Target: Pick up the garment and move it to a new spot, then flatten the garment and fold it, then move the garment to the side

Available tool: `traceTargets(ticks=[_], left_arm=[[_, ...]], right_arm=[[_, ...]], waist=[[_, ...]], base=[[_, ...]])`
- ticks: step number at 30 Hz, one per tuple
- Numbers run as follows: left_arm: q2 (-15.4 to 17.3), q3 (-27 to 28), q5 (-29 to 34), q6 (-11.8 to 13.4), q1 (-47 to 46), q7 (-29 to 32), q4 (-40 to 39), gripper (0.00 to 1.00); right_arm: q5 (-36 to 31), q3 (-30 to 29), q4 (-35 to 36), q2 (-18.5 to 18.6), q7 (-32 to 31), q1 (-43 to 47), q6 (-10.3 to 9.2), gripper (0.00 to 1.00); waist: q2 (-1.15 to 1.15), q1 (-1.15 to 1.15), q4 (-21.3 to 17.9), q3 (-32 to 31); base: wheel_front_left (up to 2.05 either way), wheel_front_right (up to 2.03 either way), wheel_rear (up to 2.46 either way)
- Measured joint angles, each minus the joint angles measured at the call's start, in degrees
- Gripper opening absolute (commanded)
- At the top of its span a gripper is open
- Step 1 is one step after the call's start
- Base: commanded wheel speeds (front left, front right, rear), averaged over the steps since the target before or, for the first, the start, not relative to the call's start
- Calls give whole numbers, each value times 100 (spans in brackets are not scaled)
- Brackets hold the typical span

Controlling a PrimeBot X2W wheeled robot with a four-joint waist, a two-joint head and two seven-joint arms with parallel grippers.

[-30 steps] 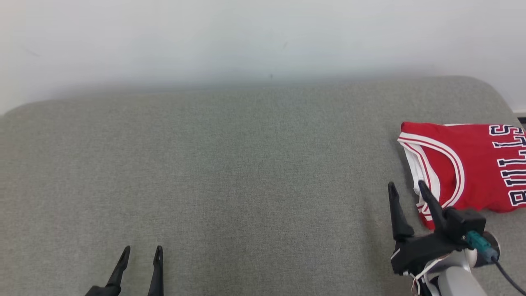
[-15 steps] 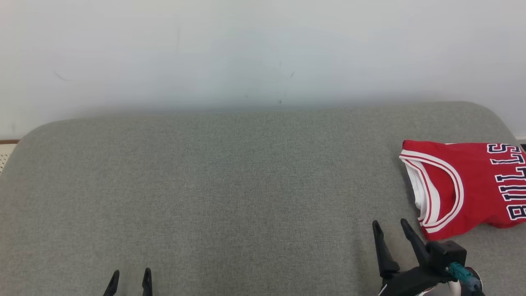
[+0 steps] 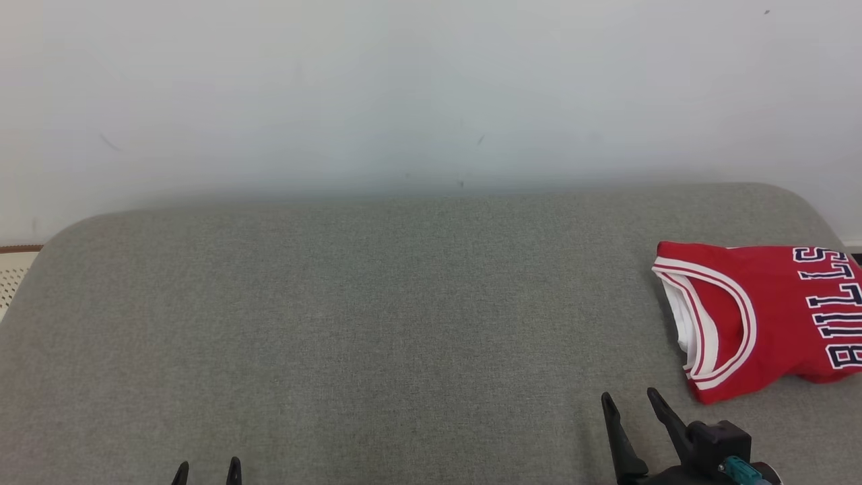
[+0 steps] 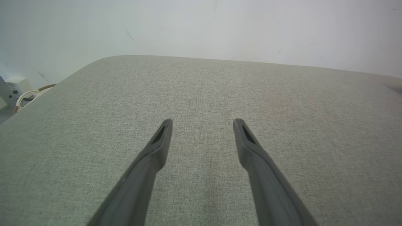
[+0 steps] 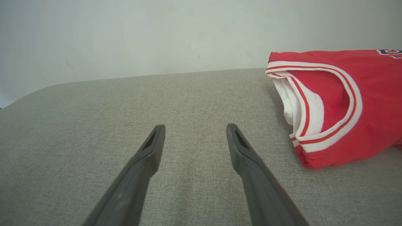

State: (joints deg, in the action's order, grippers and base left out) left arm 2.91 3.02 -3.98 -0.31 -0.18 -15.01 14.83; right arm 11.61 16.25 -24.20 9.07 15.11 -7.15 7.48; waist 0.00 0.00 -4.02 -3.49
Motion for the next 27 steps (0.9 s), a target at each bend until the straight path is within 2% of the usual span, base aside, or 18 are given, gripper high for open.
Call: traceTargets(ticks=[27], left_arm=[[0,29,-53,43,5,0,26,100]], right_arm=[[-256,-97,255,-41,0,116,0,100]], waist=[[0,0,-52,12]], base=[[0,0,0]])
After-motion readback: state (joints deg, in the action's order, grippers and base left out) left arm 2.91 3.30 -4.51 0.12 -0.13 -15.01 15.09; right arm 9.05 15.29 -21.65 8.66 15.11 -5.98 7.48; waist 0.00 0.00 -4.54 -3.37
